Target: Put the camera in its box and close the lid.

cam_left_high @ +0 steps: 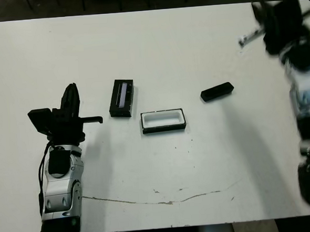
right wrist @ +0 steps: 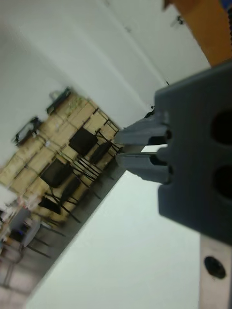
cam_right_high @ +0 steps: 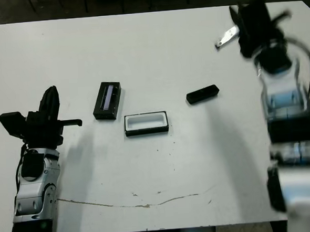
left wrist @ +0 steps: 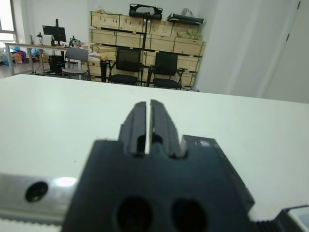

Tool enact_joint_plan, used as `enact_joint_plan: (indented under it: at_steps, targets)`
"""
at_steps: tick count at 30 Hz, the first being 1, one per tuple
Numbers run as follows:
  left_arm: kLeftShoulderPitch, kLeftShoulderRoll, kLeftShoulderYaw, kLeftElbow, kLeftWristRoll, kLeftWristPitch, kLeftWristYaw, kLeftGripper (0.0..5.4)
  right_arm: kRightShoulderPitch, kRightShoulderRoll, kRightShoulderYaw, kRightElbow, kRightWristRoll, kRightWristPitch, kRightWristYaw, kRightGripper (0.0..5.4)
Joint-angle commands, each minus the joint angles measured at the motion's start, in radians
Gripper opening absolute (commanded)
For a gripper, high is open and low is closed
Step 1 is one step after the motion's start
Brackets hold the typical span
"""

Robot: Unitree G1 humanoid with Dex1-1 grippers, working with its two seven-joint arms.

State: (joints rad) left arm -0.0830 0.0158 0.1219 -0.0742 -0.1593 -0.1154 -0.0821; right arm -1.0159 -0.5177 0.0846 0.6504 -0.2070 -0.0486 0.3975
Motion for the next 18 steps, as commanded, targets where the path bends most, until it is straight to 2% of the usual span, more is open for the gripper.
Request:
enact_joint_plan:
  at_steps: [1,4,8,12,18]
  targets:
    - [0.035,0.0,-0.002,-0.012,0.007,0.017,0.012,0.01,-0.13,-0.009,0.1,0.236,-0.09,-0.049,0.082,0.0]
    - [0.042,-0.001,-0.004,-0.017,0.011,0.013,0.016,0.01,-0.182,0.029,0.129,0.397,-0.117,-0.107,0.07,0.0]
    - [0.044,0.0,-0.006,-0.016,0.011,0.008,0.018,0.01,-0.208,0.072,0.183,0.538,-0.166,-0.122,0.085,0.0]
    - [0.041,0.0,-0.004,-0.009,0.009,0.005,0.019,0.01,-0.193,0.108,0.225,0.593,-0.207,-0.091,0.091,0.0]
    - [0.039,0.004,-0.002,-0.003,0.01,0.005,0.018,0.01,-0.128,0.12,0.259,0.592,-0.231,-0.131,0.109,0.0]
